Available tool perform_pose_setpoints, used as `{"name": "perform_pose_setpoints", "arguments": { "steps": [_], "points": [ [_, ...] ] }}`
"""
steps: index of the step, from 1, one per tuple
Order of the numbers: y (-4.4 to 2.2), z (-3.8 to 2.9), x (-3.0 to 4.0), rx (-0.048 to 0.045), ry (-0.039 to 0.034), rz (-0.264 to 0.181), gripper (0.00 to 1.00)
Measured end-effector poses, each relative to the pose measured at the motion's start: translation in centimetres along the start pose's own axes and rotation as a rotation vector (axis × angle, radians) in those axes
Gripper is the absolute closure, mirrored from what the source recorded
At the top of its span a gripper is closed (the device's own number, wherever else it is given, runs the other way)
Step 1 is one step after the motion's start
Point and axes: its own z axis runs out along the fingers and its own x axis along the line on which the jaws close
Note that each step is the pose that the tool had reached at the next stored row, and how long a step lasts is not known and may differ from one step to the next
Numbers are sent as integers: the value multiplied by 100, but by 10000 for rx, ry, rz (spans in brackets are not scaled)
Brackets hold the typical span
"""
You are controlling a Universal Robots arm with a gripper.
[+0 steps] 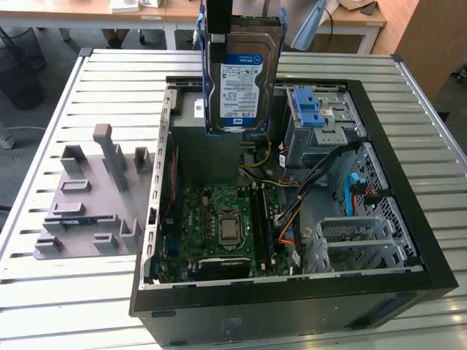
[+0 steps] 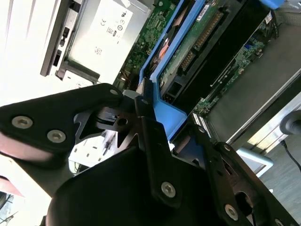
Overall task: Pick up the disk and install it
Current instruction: 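Pick up the disk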
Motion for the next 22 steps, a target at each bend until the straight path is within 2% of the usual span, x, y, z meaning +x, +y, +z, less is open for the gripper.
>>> {"name": "perform_pose_setpoints", "arguments": {
  "steps": [17, 22],
  "points": [
    [-384, 9, 0, 1, -2, 0, 64],
    [-443, 11, 30, 0, 1, -1, 64]
  ]
}}
